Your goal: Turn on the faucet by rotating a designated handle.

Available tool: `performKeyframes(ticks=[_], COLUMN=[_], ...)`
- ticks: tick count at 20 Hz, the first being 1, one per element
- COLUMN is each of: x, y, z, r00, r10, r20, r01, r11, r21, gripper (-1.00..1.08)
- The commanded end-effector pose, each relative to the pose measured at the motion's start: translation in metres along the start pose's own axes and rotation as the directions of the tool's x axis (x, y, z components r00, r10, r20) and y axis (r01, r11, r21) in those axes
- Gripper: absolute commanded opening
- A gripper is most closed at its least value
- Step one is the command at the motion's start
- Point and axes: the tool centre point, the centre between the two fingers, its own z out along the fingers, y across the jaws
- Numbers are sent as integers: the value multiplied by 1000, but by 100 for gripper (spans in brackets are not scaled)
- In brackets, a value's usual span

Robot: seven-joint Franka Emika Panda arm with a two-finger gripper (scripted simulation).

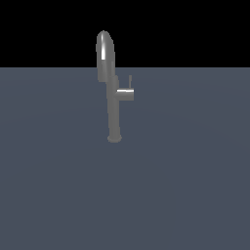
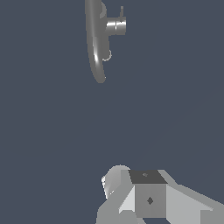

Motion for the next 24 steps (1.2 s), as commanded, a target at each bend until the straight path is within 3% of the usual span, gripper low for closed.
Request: performKeyframes(ticks=[1, 13, 24], x=[7, 63, 127], y=[-2, -15, -21], z=[0, 5, 19], r00=[1000, 971, 885], r10=[18, 152, 263], r20=[19, 185, 386], r01=[-18, -181, -379], r11=[1000, 972, 887], r21=[18, 152, 265], gripper=[-100, -100, -100])
